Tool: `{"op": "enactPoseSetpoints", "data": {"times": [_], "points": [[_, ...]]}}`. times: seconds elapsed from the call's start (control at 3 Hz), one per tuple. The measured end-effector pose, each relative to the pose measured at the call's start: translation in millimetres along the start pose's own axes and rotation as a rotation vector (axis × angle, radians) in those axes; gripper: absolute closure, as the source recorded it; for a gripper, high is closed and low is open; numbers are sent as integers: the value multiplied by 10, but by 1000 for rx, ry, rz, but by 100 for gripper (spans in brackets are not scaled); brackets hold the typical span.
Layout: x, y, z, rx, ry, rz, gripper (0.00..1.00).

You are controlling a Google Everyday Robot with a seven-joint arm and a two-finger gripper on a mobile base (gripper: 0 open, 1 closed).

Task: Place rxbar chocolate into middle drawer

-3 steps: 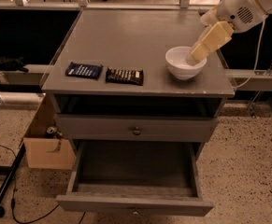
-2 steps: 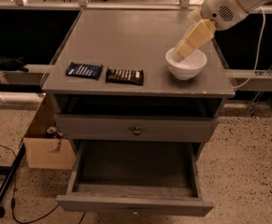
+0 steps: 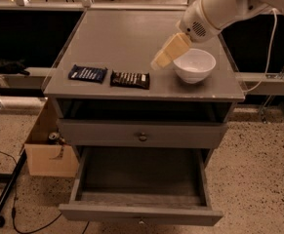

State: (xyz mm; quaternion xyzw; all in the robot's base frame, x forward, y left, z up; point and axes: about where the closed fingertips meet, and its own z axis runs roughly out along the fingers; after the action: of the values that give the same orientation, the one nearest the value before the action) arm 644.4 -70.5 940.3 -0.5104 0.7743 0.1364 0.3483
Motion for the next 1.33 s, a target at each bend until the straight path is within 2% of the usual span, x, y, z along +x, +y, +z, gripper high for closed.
{"op": "enactPoseSetpoints", "data": {"times": [0.33,0.67,1.0,1.33], "points": [[2,-1,38,2,-2,3,0],[-1,-16,109,17,-13,35,0],[-89,31,315,16,-33,69,0],[-271,134,587,-1,-46,75,0]]}}
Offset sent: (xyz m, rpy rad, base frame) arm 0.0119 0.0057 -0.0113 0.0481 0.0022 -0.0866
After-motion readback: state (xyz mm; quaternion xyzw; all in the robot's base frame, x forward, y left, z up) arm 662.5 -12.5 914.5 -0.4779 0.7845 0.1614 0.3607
